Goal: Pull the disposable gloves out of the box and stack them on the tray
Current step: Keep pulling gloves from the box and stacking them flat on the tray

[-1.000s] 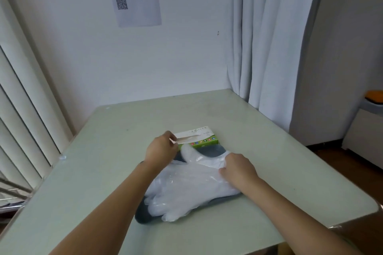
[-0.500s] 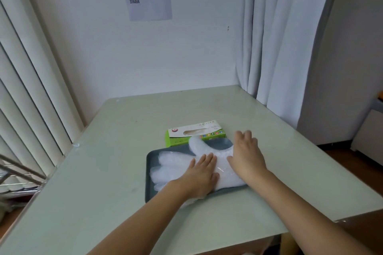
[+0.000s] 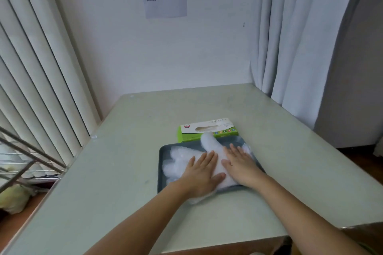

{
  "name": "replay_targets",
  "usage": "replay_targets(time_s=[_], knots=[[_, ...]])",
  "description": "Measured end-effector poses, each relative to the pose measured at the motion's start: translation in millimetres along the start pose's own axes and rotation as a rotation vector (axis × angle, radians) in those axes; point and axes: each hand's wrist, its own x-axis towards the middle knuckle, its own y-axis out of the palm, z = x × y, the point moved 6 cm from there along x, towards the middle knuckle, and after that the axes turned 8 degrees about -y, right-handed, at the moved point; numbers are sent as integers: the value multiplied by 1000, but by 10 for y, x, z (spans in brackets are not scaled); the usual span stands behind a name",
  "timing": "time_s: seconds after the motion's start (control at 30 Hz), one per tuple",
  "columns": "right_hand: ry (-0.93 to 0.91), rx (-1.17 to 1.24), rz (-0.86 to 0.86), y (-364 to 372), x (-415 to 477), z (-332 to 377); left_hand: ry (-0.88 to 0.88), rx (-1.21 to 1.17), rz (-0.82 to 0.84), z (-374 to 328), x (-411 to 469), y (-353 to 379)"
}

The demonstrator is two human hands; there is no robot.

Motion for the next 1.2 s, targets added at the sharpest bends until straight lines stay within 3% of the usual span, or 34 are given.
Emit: replay_targets(time_s=[0.2, 0.4, 0.53, 0.63, 0.77, 0.9, 1.03, 1.2], knots=[[8, -3, 10, 47, -55, 5, -103, 16, 33, 489, -227, -33], [-1, -16, 41, 10, -103, 56, -198, 332, 128, 687, -316, -198], [-8, -22, 92, -15, -66, 38, -237, 365, 222, 908, -351, -364], [-10, -6, 146, -61, -26, 24, -205, 214, 215, 962, -299, -548], [-29, -13, 146, -210, 93, 49, -220, 66, -36, 1037, -121, -938], [-121, -9, -111, -631, 361, 137, -250, -190, -253, 1130, 155, -1127], [-242, 32, -220, -914, 777, 147, -221, -311, -289, 1064, 547, -1092], [-389, 12, -89, -706, 1316, 120, -175, -415, -197, 977, 957, -896]])
